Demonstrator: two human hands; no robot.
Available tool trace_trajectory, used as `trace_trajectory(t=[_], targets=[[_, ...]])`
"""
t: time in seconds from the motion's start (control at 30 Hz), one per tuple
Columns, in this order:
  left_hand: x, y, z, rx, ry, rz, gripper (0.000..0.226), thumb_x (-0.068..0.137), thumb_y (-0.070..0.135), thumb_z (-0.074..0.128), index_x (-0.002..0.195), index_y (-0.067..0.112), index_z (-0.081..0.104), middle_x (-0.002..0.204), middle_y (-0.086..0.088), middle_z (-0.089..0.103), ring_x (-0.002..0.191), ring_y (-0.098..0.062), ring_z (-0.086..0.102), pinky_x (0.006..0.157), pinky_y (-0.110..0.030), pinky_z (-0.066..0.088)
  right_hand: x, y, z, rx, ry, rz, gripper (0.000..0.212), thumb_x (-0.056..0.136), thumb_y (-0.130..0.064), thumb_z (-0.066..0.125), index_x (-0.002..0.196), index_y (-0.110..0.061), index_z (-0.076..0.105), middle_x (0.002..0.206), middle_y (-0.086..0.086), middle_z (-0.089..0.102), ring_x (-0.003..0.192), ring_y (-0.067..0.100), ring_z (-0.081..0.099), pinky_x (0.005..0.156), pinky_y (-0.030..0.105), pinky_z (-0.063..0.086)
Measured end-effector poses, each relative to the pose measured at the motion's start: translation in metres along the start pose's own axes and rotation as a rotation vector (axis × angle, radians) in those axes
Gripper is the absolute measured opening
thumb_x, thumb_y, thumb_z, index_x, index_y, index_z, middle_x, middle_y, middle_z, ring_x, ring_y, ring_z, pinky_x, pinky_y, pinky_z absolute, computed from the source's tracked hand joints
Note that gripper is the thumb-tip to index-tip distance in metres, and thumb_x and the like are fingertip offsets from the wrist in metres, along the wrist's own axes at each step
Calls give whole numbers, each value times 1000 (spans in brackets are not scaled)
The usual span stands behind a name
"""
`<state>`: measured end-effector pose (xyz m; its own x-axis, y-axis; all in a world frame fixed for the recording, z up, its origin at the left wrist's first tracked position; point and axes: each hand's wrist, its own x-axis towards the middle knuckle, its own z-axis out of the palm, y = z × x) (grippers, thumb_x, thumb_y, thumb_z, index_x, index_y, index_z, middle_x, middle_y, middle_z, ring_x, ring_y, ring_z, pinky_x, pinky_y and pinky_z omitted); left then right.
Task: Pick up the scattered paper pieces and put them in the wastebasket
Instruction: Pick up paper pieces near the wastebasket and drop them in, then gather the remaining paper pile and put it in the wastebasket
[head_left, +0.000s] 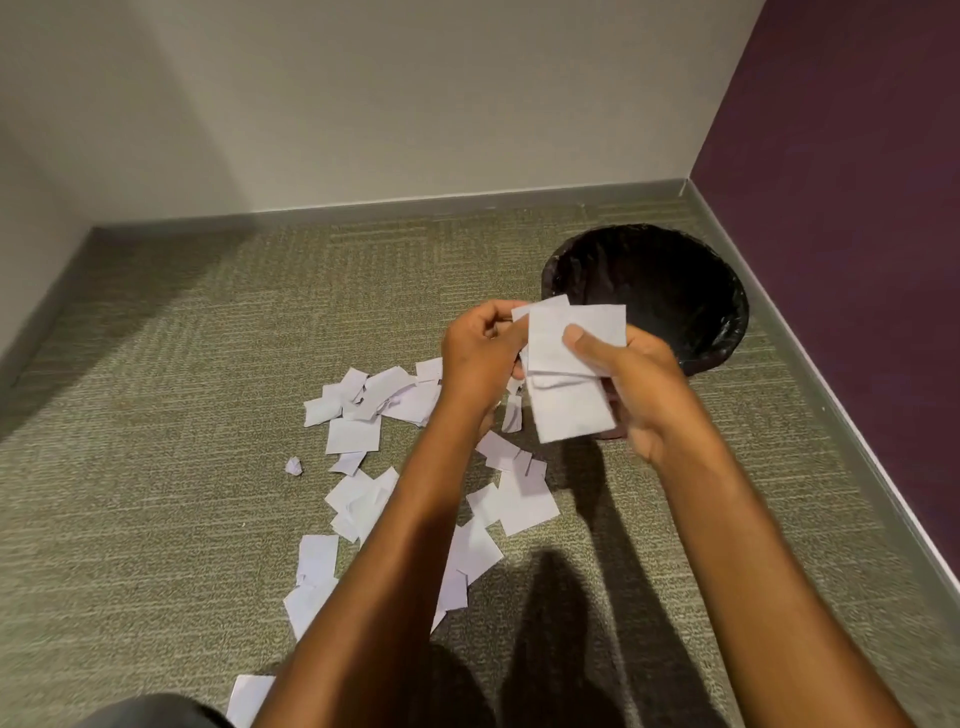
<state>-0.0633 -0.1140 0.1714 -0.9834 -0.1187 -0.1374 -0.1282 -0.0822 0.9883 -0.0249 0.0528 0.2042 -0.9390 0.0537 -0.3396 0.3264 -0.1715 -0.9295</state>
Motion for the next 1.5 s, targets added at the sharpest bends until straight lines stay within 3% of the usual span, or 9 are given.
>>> trace_trajectory(t=[0.2,0.37,0.47,0.57,0.67,0.77,0.97,1.13,1.5], targets=[[33,12,46,-159,73,-188,16,100,19,75,109,7,69,86,-9,72,45,-9,57,50,-24,53,31,-33,-18,251,101,124,30,99,-39,74,121,-17,76,115,12,81,97,29,80,77,42,65],[41,8,68,-280,22,-294,32,100,16,75,124,-2,64,104,-22,79,54,-16,73,49,-22,60,31,-47,-31,442,98,164,43,105,-49,64,109,-6,64,88,17,82,76,32,81,74,45,67],[40,10,69,-288,-61,-328,32,99,9,74,126,-4,61,89,-20,75,57,-20,73,58,-28,66,30,-47,-37,511,115,193,45,104,-47,65,119,-5,57,108,24,71,88,38,77,84,51,64],[39,16,67,-276,-123,-356,30,99,0,69,127,-4,56,96,-20,71,66,-28,76,64,-33,67,33,-45,-41,604,178,211,50,100,-43,74,126,-6,53,134,26,52,102,47,72,89,56,66],[41,26,59,-173,-164,-342,34,101,4,70,131,-4,57,104,-21,69,75,-30,78,65,-33,68,37,-43,-45,628,231,210,42,98,-39,78,111,-8,53,146,25,41,100,48,70,96,56,63],[42,44,38,-2,-233,-294,36,100,8,72,131,-5,59,116,-28,73,80,-29,77,67,-33,68,39,-43,-47,610,243,190,44,98,-36,78,127,-12,56,145,25,42,102,47,70,88,55,66],[27,74,-51,262,-307,-221,32,99,10,74,129,6,62,117,-21,74,88,-29,78,77,-35,67,39,-30,-33,471,236,92,37,101,-43,72,117,-12,61,126,15,67,101,29,78,75,34,67],[3,52,-133,241,-131,-256,33,100,10,72,131,3,61,120,-25,73,86,-28,78,77,-35,68,30,-7,7,369,86,31,28,102,-42,69,102,-14,70,82,2,71,66,11,64,59,22,53],[-95,-99,-243,281,223,-424,23,97,15,78,119,15,70,111,-19,77,88,-25,74,76,-39,60,24,119,76,21,-188,234,24,104,-22,70,119,-5,68,81,5,68,60,12,58,51,22,51]])
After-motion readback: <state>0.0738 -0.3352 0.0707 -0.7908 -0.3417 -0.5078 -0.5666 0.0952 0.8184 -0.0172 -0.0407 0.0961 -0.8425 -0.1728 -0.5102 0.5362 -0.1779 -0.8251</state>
